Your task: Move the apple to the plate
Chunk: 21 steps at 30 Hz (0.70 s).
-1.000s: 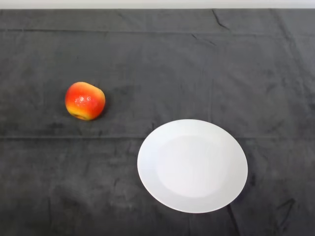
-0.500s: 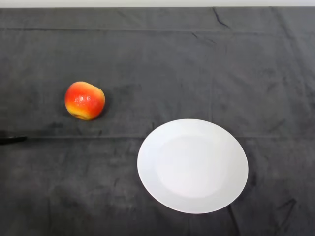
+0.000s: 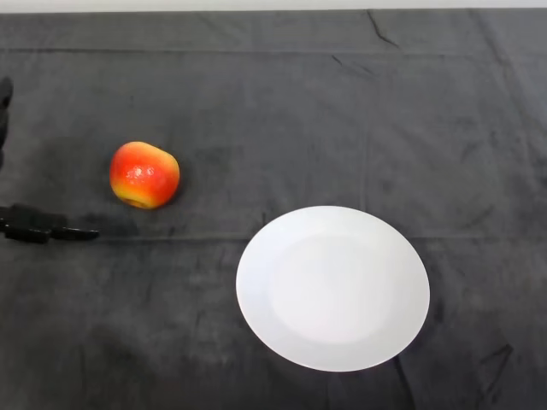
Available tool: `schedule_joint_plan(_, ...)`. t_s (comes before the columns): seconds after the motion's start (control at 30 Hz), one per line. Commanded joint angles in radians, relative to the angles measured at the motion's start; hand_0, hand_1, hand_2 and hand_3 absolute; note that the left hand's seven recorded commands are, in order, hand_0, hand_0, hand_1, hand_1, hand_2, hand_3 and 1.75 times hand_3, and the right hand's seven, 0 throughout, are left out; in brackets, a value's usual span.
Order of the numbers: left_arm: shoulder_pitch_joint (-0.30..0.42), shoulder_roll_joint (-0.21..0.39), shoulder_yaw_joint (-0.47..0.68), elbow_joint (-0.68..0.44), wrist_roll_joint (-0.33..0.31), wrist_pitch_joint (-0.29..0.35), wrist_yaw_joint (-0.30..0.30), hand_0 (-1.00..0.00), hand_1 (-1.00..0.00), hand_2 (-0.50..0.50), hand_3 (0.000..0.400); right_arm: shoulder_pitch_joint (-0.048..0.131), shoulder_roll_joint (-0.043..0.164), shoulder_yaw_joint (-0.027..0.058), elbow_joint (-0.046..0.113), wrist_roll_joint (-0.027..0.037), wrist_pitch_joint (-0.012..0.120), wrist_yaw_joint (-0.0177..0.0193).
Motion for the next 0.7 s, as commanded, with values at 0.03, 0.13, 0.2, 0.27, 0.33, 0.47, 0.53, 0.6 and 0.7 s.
schedule_joint_plan(0.03,-0.076,-0.005,-0.027,-0.025,0.030,0.013,0.012,0.00,0.00,0.00,0.000,-0.012,-0.024,-0.0101,-0.001,0.0115,0.002,0.0032)
schedule_joint_plan(0.13,-0.091,-0.027,-0.045,-0.014,0.050,0.021,0.026,0.00,0.00,0.00,0.000,-0.012,-0.024,-0.0102,-0.002,0.0115,0.002,0.0031)
schedule_joint_plan(0.2,-0.100,-0.039,-0.058,-0.007,0.062,0.029,0.031,0.00,0.00,0.00,0.000,-0.012,-0.024,-0.0102,-0.002,0.0116,0.002,0.0031)
schedule_joint_plan(0.27,-0.109,-0.047,-0.068,0.001,0.073,0.037,0.031,0.00,0.00,0.00,0.000,-0.012,-0.024,-0.0102,-0.002,0.0116,0.002,0.0031)
schedule_joint_plan(0.33,-0.117,-0.051,-0.078,0.009,0.082,0.044,0.026,0.00,0.00,0.00,0.000,-0.012,-0.024,-0.0102,-0.002,0.0117,0.002,0.0030)
schedule_joint_plan(0.47,-0.131,-0.051,-0.091,0.023,0.095,0.060,0.012,0.00,0.00,0.00,0.000,-0.012,-0.025,-0.0102,-0.001,0.0117,0.002,0.0030)
schedule_joint_plan(0.53,-0.135,-0.054,-0.099,0.030,0.102,0.070,0.009,0.00,0.00,0.00,0.000,-0.012,-0.025,-0.0102,-0.001,0.0118,0.002,0.0030)
schedule_joint_plan(0.6,-0.139,-0.057,-0.105,0.038,0.108,0.083,0.006,0.00,0.00,0.00,0.000,-0.012,-0.025,-0.0103,-0.001,0.0118,0.002,0.0030)
schedule_joint_plan(0.7,-0.146,-0.062,-0.115,0.049,0.119,0.106,0.004,0.00,0.00,0.00,0.000,-0.012,-0.025,-0.0103,-0.001,0.0118,0.002,0.0031)
